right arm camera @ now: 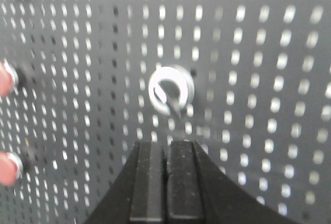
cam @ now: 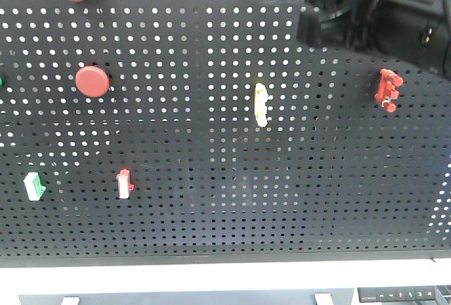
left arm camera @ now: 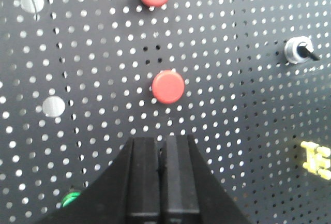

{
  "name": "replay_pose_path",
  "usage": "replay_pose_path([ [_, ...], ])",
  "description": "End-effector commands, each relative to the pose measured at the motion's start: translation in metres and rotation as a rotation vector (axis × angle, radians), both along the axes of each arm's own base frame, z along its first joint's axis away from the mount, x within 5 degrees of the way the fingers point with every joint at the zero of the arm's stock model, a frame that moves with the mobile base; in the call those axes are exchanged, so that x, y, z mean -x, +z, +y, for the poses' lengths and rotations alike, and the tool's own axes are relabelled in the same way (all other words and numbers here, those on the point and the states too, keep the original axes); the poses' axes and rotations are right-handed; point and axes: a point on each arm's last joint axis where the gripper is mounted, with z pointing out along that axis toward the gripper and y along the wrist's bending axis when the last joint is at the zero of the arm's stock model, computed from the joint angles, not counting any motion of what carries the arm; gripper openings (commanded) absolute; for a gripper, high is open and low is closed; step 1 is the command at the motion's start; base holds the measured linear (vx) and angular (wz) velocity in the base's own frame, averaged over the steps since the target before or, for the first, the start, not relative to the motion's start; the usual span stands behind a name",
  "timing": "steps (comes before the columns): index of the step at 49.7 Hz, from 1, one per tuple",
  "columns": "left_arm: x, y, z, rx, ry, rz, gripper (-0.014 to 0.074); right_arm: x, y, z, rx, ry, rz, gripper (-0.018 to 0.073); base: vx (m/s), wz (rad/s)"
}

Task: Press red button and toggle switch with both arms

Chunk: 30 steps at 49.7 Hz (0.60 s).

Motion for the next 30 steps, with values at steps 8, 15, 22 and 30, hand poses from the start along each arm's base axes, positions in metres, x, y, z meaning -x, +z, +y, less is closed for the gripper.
replay_pose_path([
  [8,0.006,0.013,0.001,0.04,-0.016,-0.083,0.0001,0.012,0.021,-0.007,-0.046,0.006,-0.11,-0.0003,0.0,0.0],
  [15,0.006,0.013,0.001,0.04,-0.016,-0.083,0.0001,0.012,0.021,-0.007,-0.046,0.006,-0.11,-0.0003,0.0,0.0],
  [22,0.005,0.012,0.0,0.037,-0.016,-0.079,0.0001,0.012,0.021,-0.007,-0.046,0.006,-0.11,-0.0003,0.0,0.0],
  [30,0.016,-0.014,0.012,-0.028,0.065,-0.07,0.0001,0.012,0.021,-0.007,-0.046,0.006,-0.11,-0.0003,0.0,0.0],
])
